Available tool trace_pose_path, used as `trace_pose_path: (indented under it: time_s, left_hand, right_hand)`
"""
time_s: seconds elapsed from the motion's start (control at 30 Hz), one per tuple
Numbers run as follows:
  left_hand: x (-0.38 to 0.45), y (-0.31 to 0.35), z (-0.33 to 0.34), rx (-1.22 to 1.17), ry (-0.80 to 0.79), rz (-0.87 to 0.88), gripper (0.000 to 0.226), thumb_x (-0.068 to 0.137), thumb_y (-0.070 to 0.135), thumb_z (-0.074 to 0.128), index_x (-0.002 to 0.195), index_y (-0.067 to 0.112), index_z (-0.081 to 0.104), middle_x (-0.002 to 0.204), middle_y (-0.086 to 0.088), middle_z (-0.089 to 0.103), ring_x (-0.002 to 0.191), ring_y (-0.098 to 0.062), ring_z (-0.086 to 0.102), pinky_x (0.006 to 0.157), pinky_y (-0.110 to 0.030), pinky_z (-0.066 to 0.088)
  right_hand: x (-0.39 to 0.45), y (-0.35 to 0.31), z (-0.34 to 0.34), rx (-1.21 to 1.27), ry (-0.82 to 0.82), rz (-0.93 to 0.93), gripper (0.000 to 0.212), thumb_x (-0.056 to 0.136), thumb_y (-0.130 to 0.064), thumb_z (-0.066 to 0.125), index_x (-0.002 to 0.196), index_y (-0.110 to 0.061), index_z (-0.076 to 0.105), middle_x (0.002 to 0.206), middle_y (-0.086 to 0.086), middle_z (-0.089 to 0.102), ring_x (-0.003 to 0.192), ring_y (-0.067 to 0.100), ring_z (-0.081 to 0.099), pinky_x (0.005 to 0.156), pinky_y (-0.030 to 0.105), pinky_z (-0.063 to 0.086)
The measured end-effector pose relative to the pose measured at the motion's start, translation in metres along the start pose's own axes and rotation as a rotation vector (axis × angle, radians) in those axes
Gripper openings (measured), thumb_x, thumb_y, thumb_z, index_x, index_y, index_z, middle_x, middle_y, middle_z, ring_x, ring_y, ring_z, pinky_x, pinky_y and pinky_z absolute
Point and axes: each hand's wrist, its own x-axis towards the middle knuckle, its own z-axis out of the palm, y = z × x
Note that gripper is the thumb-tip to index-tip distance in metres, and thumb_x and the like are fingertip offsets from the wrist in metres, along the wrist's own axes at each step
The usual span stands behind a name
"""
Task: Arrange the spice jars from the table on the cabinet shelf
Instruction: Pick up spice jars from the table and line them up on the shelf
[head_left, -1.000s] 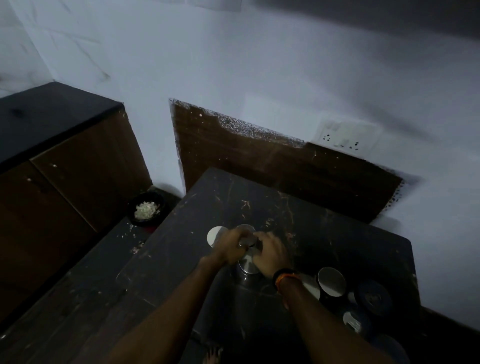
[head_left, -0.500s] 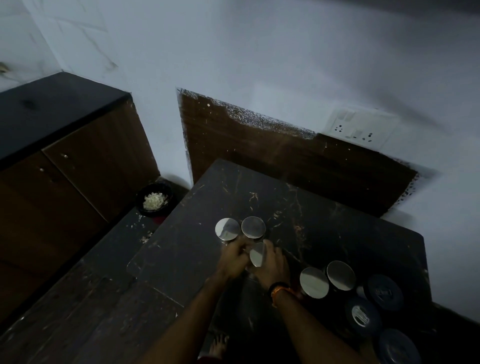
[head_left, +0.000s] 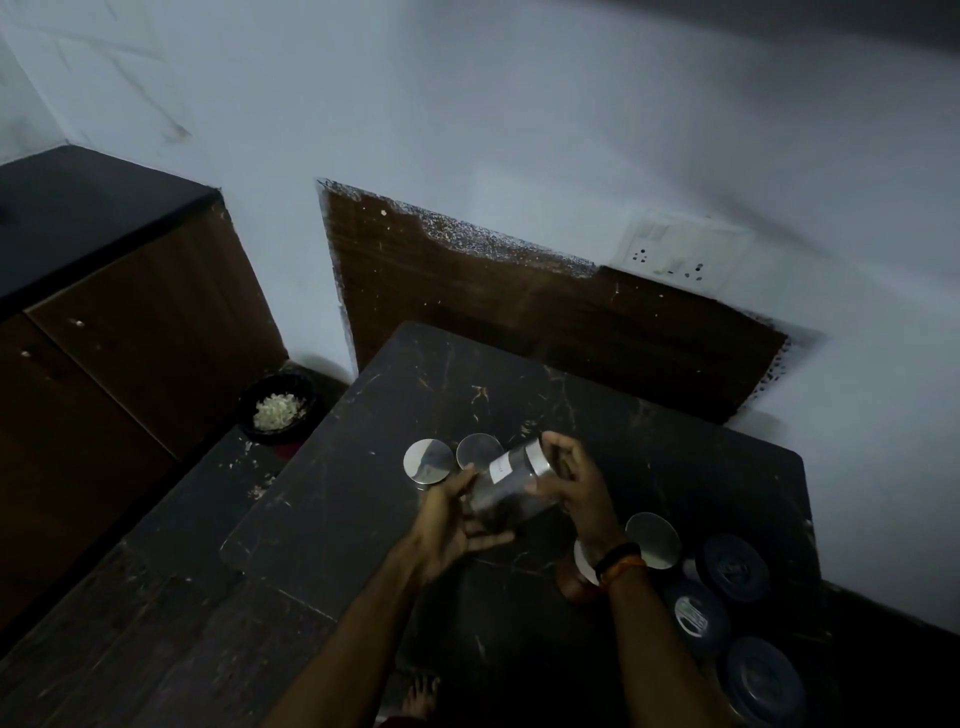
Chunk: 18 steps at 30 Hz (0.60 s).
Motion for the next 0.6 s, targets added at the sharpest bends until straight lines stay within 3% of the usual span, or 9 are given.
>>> trace_pose_path:
  time_s: [0.1,0.17,0.27,0.33,0.47,0.6]
  left_hand:
    - [-0.007,0.004,0.01,-0.11,-0.202,-0.052,0.05,0.094,0.038,0.058,0.136,0.011,0.056,0.129,-0.028,0.062,0.109,-0.043,0.067,0.101,-0.061,0.047]
    - [-0.011,0.005,0.019,-0.141,-0.27,-0.021,0.052,0.093,0.032,0.062,0.138,0.009,0.052,0.133,-0.03,0.059,0.119,-0.048,0.06,0.099,-0.062,0.048]
    - [-0.016,0.009,0.033,-0.129,-0.341,0.064,0.057,0.082,0.024,0.076,0.133,0.006,0.057,0.135,-0.028,0.058,0.125,-0.048,0.056,0.097,-0.062,0.049]
    - [-0.02,0.012,0.046,-0.017,-0.386,0.151,0.057,0.078,0.023,0.081,0.131,0.013,0.062,0.136,-0.022,0.06,0.125,-0.045,0.057,0.098,-0.058,0.05]
    - [-0.031,0.02,0.07,0.132,-0.376,0.266,0.073,0.073,0.014,0.083,0.139,0.024,0.054,0.136,-0.016,0.059,0.122,-0.038,0.061,0.095,-0.053,0.053]
    - [-0.044,0.028,0.09,0.37,-0.323,0.436,0.078,0.071,0.015,0.084,0.137,0.04,0.052,0.13,-0.011,0.059,0.117,-0.026,0.065,0.089,-0.041,0.057]
  right_hand:
    - [-0.005,-0.015,-0.005,0.079,0.009,-0.06,0.076,0.068,-0.019,0.075,0.139,-0.024,0.049,0.139,0.007,0.056,0.127,0.029,0.056,0.106,0.057,0.045]
    - [-0.007,-0.022,-0.006,0.147,0.04,-0.087,0.077,0.069,-0.02,0.073,0.141,-0.025,0.046,0.139,0.01,0.054,0.125,0.031,0.057,0.103,0.056,0.047]
    - [-0.007,-0.028,-0.006,0.267,0.087,-0.121,0.073,0.074,-0.026,0.068,0.143,-0.026,0.045,0.136,0.012,0.057,0.12,0.033,0.061,0.093,0.049,0.053]
    - [-0.005,-0.031,-0.005,0.331,0.124,-0.128,0.066,0.08,-0.032,0.064,0.143,-0.026,0.046,0.135,0.012,0.061,0.118,0.032,0.063,0.094,0.05,0.052]
    - [-0.001,-0.042,-0.004,0.387,0.161,-0.15,0.049,0.091,-0.044,0.057,0.138,-0.031,0.052,0.13,0.011,0.065,0.117,0.032,0.065,0.089,0.049,0.055]
    - [0.002,-0.061,-0.006,0.417,0.183,-0.142,0.059,0.08,-0.061,0.063,0.133,-0.036,0.058,0.129,0.006,0.066,0.117,0.03,0.065,0.088,0.048,0.057]
